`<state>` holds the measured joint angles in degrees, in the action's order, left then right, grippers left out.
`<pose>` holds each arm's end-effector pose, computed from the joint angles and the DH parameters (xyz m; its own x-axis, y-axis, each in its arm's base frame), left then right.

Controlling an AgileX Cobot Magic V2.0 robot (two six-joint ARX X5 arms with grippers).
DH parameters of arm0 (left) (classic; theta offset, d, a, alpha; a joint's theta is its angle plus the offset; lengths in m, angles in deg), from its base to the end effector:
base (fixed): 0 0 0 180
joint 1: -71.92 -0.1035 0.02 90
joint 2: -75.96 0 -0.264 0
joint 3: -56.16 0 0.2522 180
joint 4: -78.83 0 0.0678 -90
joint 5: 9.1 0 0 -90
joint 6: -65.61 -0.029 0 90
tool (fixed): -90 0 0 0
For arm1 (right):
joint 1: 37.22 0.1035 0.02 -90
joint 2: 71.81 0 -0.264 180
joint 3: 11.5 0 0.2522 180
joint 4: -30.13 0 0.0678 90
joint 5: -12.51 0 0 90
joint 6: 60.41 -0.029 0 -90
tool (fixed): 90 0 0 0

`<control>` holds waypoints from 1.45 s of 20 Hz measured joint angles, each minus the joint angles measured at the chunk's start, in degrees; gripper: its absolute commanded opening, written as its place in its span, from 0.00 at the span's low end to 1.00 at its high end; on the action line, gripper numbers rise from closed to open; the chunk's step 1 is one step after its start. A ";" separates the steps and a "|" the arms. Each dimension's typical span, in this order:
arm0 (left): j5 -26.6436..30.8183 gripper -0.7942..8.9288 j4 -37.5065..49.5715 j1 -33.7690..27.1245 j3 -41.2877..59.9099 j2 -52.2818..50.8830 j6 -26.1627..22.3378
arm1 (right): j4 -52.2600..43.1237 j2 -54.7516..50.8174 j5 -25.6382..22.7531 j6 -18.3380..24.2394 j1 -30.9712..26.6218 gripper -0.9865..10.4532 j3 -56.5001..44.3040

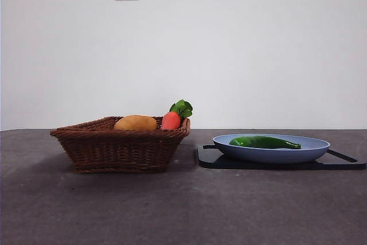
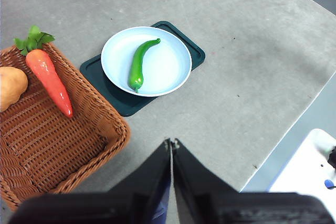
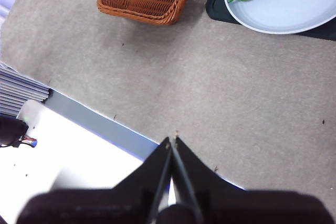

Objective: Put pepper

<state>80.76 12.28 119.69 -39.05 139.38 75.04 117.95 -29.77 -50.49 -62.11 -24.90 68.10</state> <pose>0.1315 -0.1450 0.4173 0.5504 -0.6100 -0.5701 0.6690 0.7307 -0.1360 0.0790 0.0307 0.3620 0.4596 0.5651 -0.6851 -0.4512 0.8131 0.3679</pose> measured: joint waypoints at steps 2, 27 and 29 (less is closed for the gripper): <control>-0.02 0.09 0.13 0.00 0.00 0.00 0.00 | 0.00 0.00 -0.02 0.00 0.00 0.10 0.00; 3.39 0.09 43.71 -37.24 24.39 -27.21 -14.05 | 0.02 0.04 -0.17 0.00 0.00 0.10 0.00; 3.39 0.09 50.05 -41.07 34.53 -34.34 -14.47 | 0.02 0.04 -0.20 -0.02 0.00 0.10 0.00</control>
<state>84.15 62.33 78.62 -4.51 105.04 60.57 117.97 -29.73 -50.68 -62.13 -24.90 68.10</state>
